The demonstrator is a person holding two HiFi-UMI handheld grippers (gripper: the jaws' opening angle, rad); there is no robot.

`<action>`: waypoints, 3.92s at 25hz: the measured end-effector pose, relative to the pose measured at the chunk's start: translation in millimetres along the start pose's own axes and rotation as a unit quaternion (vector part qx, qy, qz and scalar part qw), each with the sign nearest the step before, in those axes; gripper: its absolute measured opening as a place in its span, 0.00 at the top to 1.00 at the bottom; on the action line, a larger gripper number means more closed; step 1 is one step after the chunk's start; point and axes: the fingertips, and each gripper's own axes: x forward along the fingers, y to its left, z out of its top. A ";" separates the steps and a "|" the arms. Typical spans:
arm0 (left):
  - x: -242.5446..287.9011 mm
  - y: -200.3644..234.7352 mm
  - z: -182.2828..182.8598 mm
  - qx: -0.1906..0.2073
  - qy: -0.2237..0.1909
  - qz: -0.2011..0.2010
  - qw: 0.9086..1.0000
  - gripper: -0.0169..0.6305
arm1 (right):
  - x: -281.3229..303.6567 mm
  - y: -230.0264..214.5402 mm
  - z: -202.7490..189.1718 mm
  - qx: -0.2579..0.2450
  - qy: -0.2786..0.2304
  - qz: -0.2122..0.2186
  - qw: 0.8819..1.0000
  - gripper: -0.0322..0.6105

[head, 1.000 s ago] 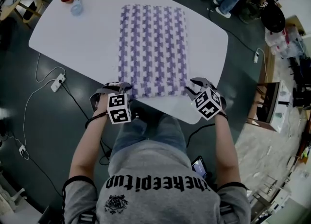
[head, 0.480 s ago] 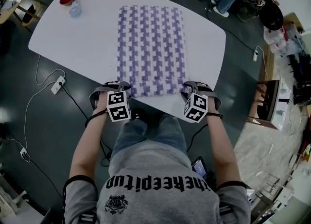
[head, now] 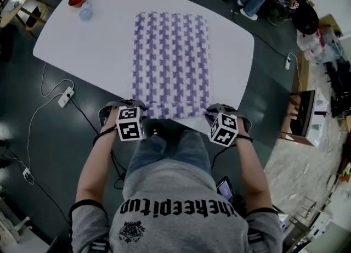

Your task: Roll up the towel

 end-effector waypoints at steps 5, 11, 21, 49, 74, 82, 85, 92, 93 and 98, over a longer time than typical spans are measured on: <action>1.7 -2.1 -3.0 0.005 0.002 -0.024 1.000 0.83 | 2.0 0.1 1.3 0.029 -0.006 0.034 0.999 0.87; -10.3 -5.0 -1.1 -0.005 -0.012 -0.033 0.999 0.80 | -10.3 -1.3 4.5 0.065 -0.028 0.045 0.996 0.85; -24.8 34.7 -1.5 -0.064 -0.053 -0.036 0.996 0.78 | -20.1 -45.2 12.7 0.114 -0.063 0.037 0.991 0.83; 4.2 37.9 14.0 -0.012 -0.005 0.122 0.992 0.61 | 4.0 -89.5 8.3 0.113 -0.055 -0.051 0.991 0.82; -3.6 57.2 1.2 -0.006 0.001 0.057 0.998 0.82 | 7.9 -60.0 17.1 -0.013 -0.023 -0.051 0.998 0.81; 14.6 87.4 0.0 -0.012 -0.004 -0.011 1.000 0.81 | 29.2 -88.5 12.2 0.036 -0.044 0.016 0.998 0.81; 5.7 94.0 2.2 -0.014 -0.013 -0.026 0.999 0.80 | 19.8 -100.3 16.5 0.063 -0.056 0.025 0.996 0.81; -7.5 122.9 -1.2 -0.043 -0.035 -0.017 0.998 0.78 | 11.5 -122.9 25.9 0.077 -0.072 0.014 0.994 0.80; -9.5 124.7 -1.7 -0.045 -0.037 -0.015 0.998 0.78 | 9.9 -124.4 27.3 0.079 -0.073 0.011 0.994 0.80; -21.1 125.3 -2.6 -0.048 -0.041 0.004 0.998 0.78 | -1.2 -124.6 32.8 0.085 -0.075 -0.008 0.994 0.79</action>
